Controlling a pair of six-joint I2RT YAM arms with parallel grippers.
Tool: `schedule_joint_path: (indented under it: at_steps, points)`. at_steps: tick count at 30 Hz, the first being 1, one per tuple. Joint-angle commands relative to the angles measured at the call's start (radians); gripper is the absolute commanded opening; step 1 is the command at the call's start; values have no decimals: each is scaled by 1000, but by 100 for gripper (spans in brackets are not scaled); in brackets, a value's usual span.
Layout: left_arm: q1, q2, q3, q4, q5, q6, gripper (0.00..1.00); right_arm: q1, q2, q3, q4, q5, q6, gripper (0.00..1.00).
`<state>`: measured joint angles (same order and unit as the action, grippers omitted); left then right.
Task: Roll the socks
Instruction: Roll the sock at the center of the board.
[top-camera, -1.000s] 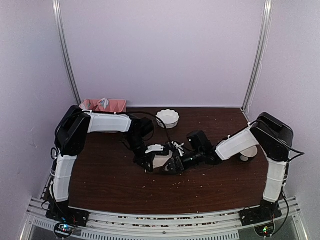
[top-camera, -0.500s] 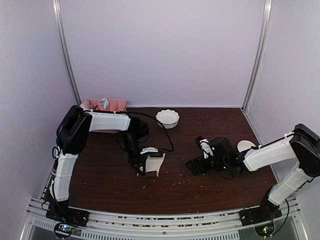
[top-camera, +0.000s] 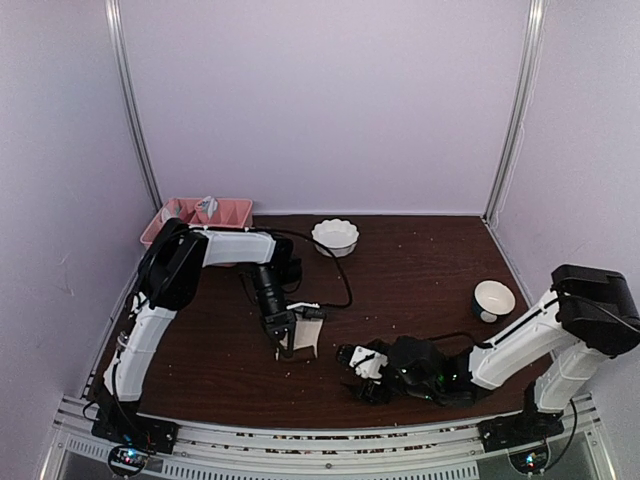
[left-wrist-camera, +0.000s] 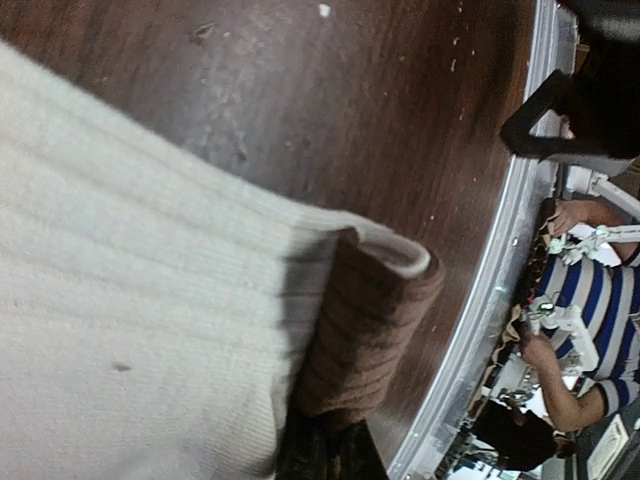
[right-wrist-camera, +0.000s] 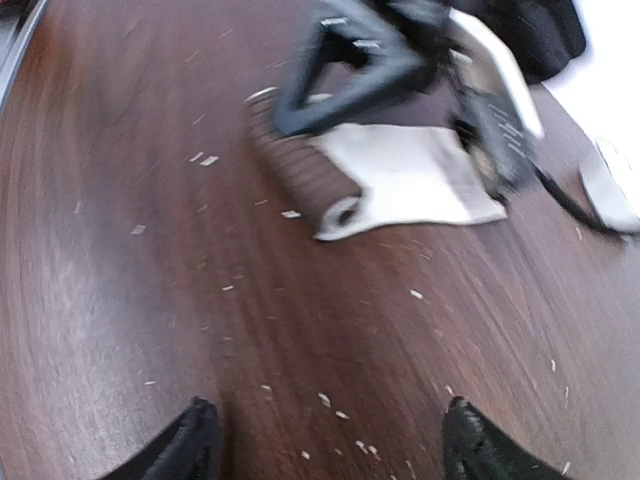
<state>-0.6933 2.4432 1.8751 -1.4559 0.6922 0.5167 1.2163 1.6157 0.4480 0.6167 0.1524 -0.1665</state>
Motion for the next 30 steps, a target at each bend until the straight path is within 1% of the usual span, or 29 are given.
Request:
schedule_joint_path:
  at_steps: [1, 7, 10, 17, 20, 23, 27, 29, 30]
  points:
    - [14, 109, 47, 8, -27, -52, 0, 39, 84, 117, -42, 1, -258, 71]
    - [14, 145, 81, -4, -65, -62, 0, 36, 195, 273, -112, -52, -403, 62]
    - [14, 151, 100, -4, -69, -64, 1, 14, 244, 351, -168, -102, -437, 57]
    - [14, 159, 125, -13, -59, -55, 2, -46, 327, 480, -275, -183, -471, 45]
    - [14, 163, 139, -25, -49, -44, 5, -74, 366, 520, -317, -203, -471, 38]
    - [15, 158, 140, -34, -46, -29, 6, -89, 382, 544, -366, -230, -471, 30]
    - [22, 158, 152, -34, -41, -26, 7, -91, 403, 549, -391, -230, -460, 23]
    - [30, 139, 160, -35, -13, -12, 14, -93, 415, 555, -405, -226, -433, 19]
    - [36, 117, 154, -25, -8, -9, 20, -97, 422, 560, -414, -227, -413, 17]
